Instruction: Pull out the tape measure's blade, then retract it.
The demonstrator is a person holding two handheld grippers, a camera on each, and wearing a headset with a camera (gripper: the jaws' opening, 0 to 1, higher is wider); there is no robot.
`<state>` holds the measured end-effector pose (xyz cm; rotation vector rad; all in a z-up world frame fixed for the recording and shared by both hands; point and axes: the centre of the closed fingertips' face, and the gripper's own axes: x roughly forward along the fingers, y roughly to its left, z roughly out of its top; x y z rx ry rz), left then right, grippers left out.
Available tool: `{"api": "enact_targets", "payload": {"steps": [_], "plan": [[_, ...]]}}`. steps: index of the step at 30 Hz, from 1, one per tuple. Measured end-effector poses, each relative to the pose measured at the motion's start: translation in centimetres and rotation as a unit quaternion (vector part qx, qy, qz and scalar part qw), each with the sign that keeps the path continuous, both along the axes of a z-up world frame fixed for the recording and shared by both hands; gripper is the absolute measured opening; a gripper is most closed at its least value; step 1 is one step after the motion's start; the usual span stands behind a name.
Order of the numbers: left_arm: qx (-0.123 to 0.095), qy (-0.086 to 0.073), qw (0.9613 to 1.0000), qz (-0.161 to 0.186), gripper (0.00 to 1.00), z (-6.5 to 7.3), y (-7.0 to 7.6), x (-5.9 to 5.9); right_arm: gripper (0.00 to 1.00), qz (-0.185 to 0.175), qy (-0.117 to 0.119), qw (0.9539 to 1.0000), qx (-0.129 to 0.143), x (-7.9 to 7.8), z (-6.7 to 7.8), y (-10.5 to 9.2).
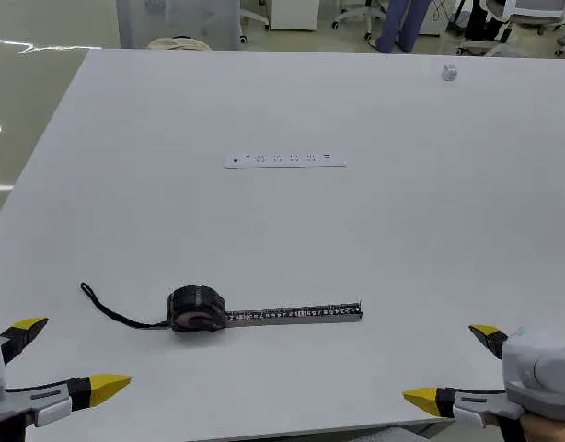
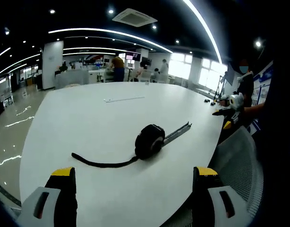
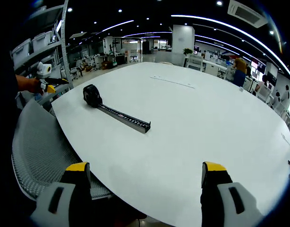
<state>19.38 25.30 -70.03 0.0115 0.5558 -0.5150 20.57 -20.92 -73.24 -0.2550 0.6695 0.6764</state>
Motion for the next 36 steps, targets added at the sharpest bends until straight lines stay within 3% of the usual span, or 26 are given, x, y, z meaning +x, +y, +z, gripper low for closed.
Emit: {"api": "enact_targets", "payload": {"steps": [12,22,26,29,36], "plan": [[-0.007,0.008,0.9999,0.009,1.00,0.1,0.0,0.0,1.00,0.019,-0.004,0.9997,-0.013,0.2,-0.2,0.2],[-0.009,0.012,0.9997,0.018,1.00,0.0,-1.4,0.2,0.95,0.051,-0.005,0.9981,-0.036,1.0,0.1,0.0],[0.000,0.013,0.9994,0.033,1.00,-0.3,-1.9,0.3,0.94,0.063,-0.008,0.9973,-0.038,1.8,0.6,0.2],[0.017,-0.001,0.9991,0.039,1.00,-0.4,-2.2,0.3,0.93,0.083,-0.014,0.9954,-0.045,2.2,0.8,0.6],[0.026,0.001,0.9982,0.053,1.00,-0.5,-2.7,-0.2,0.90,0.124,-0.016,0.9905,-0.058,3.2,1.2,1.4]]}}
